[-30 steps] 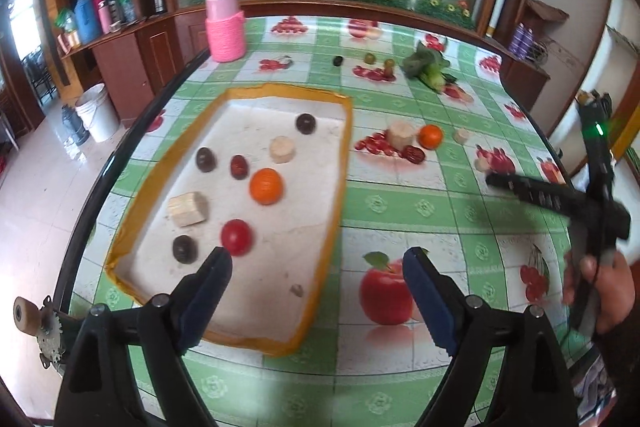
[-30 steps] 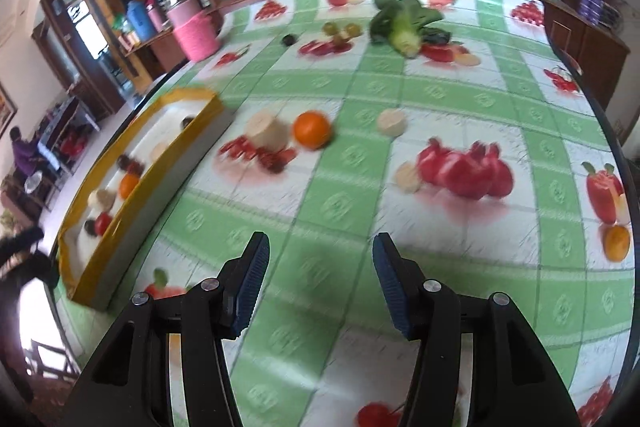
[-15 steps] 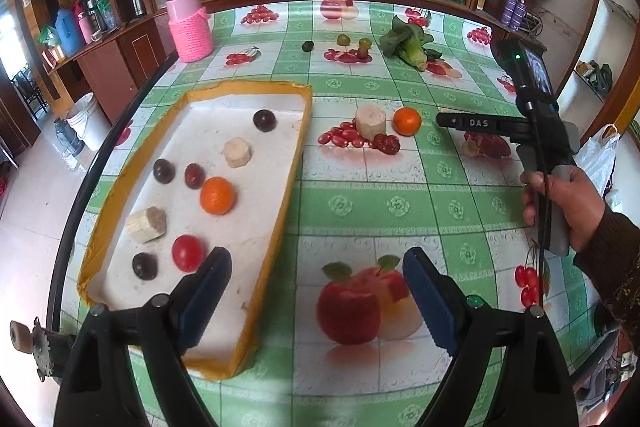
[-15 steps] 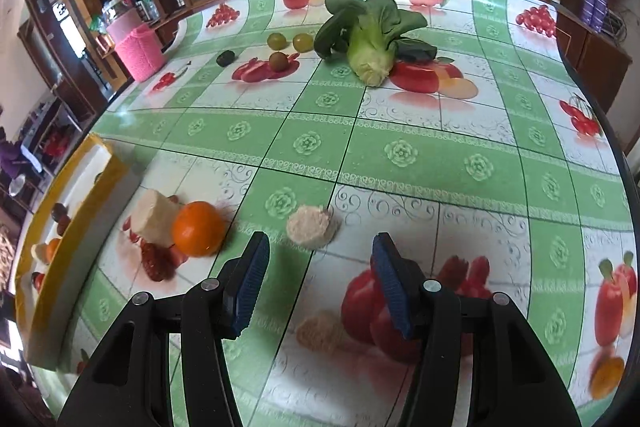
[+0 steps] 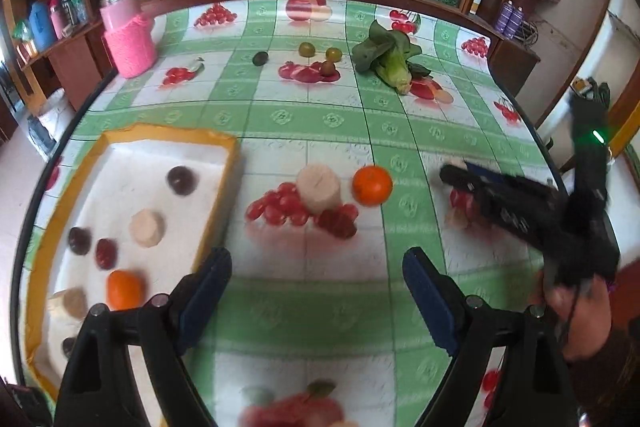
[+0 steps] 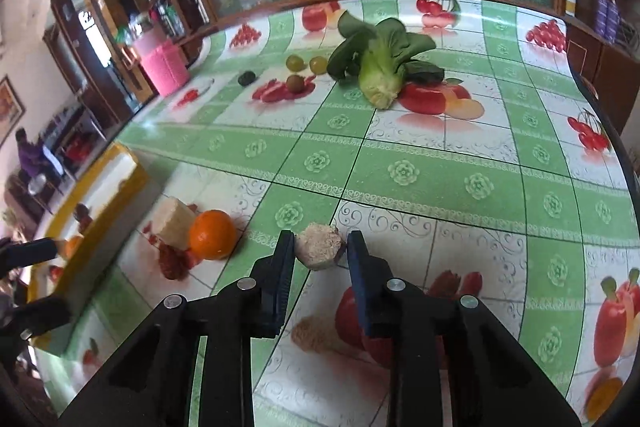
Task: Organize fruits
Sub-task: 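Move the right gripper to a beige round slice and grasp it, then grasp the beige slice by the grapes with the left gripper while the right holds its slice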
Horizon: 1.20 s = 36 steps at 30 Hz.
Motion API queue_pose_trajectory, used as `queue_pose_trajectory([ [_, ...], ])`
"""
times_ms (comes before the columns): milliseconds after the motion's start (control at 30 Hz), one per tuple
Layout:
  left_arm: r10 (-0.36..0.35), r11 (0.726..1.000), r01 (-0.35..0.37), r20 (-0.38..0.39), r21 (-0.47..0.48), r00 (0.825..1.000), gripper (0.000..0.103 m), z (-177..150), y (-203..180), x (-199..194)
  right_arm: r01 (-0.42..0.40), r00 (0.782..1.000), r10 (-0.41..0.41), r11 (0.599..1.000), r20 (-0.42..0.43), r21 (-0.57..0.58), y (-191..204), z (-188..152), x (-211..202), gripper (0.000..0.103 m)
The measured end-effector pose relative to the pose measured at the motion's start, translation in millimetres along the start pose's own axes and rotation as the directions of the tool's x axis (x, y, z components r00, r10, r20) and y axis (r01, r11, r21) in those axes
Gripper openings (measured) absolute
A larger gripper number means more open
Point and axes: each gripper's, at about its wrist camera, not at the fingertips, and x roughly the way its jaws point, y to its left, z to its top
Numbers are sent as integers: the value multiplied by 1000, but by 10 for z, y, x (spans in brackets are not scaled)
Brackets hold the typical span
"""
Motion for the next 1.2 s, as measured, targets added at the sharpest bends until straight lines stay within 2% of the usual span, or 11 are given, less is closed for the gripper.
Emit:
queue_pose_trajectory([
  [167, -43, 998, 41, -27, -45, 999, 85, 227, -91, 347, -18, 1000, 18, 1000, 12, 2, -32, -34, -73, 27],
  [267, -21, 1000, 21, -34, -4, 999, 80, 281, -132, 496, -24, 1000, 24, 1000, 13, 6, -54, -62, -81, 27],
  [467, -71, 995, 78, -96, 65, 993, 72, 297, -18, 712, -32, 999, 32, 999, 2, 43, -139, -106, -75, 27],
  [600, -90, 985, 102, -89, 137, 992, 68, 328, -14, 726, -31, 1000, 31, 997, -2, 66, -189, -120, -67, 27],
  [733, -152, 978, 164, -96, 129, 984, 39, 362, -8, 709, -22, 1000, 23, 997, -12, 70, -181, -139, -41, 27],
  [933, -148, 976, 156, -61, 153, 987, 39, 319, -21, 715, -17, 999, 20, 997, -35, 69, -130, -194, -18, 27],
  [1033, -110, 978, 120, -66, 169, 992, 54, 297, -23, 756, -15, 999, 18, 997, -36, 70, -111, -225, -30, 27],
  [1067, -96, 979, 105, -57, 178, 994, 54, 296, -16, 759, -13, 999, 15, 998, -36, 68, -107, -232, -33, 27],
  [1100, -105, 979, 113, -56, 171, 993, 51, 298, 3, 763, -11, 999, 13, 998, -36, 66, -105, -236, -37, 27],
  [1133, -118, 980, 126, -57, 154, 991, 38, 300, 26, 762, -9, 999, 11, 998, -36, 66, -105, -235, -40, 27],
  [1200, -100, 984, 106, -49, 142, 994, 39, 289, 28, 743, 0, 999, 2, 998, -32, 62, -98, -234, -62, 27],
])
